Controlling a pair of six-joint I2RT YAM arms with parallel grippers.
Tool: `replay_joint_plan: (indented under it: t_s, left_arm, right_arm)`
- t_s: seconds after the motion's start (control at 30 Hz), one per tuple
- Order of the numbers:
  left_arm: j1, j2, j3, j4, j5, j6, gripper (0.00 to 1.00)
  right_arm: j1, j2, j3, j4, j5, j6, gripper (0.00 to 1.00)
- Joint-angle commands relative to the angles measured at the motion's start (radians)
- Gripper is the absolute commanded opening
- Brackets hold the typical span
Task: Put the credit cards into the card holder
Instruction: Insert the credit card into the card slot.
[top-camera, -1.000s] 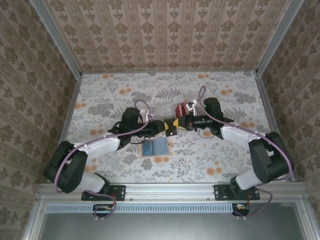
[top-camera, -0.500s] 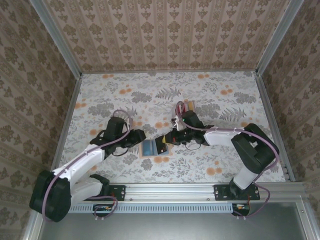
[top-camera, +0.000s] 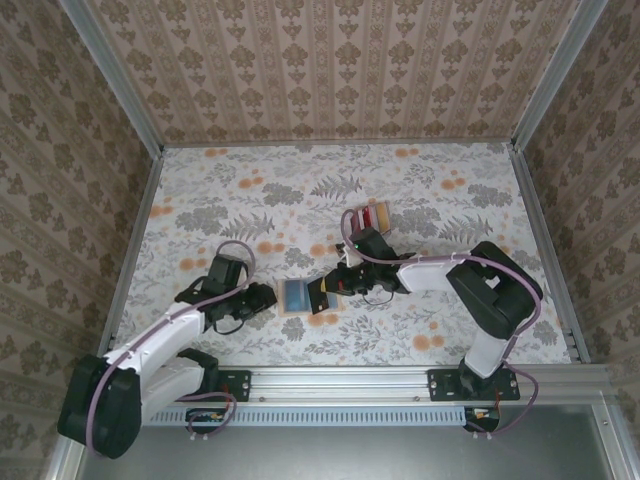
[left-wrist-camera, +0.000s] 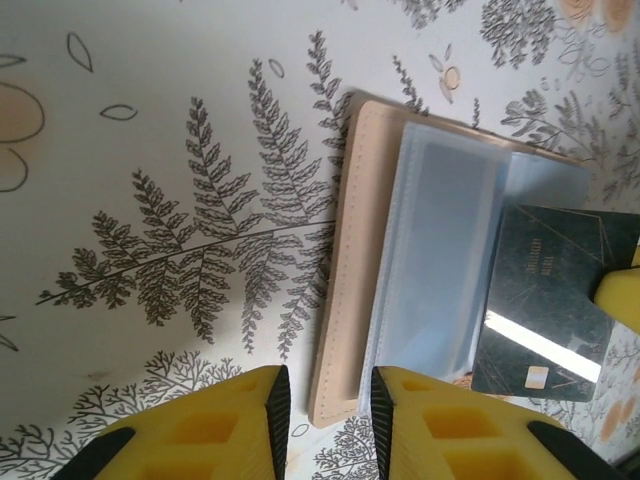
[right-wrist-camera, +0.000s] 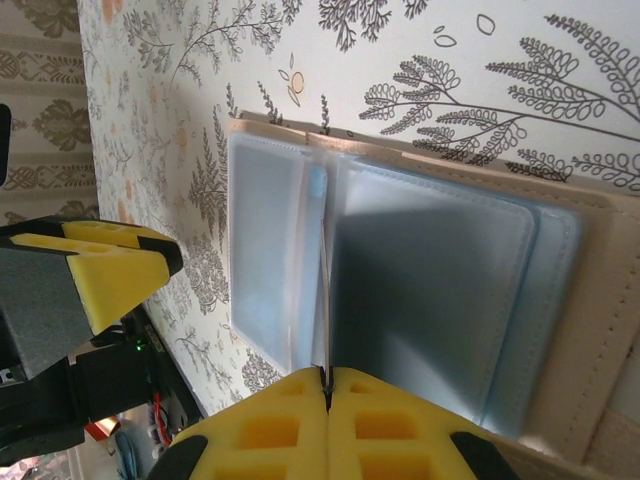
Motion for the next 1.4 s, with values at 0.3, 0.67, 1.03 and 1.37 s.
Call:
replay_joint_plan:
  t_s: [0.3, 0.67, 1.03, 1.37]
  left_arm:
    - [0.001, 0.106, -0.001, 0.064, 0.027, 0.021, 0.28]
    - [-0.019, 0.212, 0.027, 0.116, 0.026, 0.022, 0.25]
    - [-0.052, 0.239, 0.044, 0.110, 0.019, 0.025, 0.24]
    - [-0.059, 0.244, 0.042, 0.122, 0.010, 0.016, 0.24]
  right_arm:
    - [0.017, 0.050, 0.043, 0.039, -0.010, 0.011, 0.01]
    - [0.028, 0.035, 0.068, 0.014, -0.028, 0.010, 0.01]
    - [0.024, 0.063, 0.072, -0.029, 0.023, 0.015, 0.01]
    - [0.020, 0.061, 0.060, -0.030, 0.006, 0.030, 0.01]
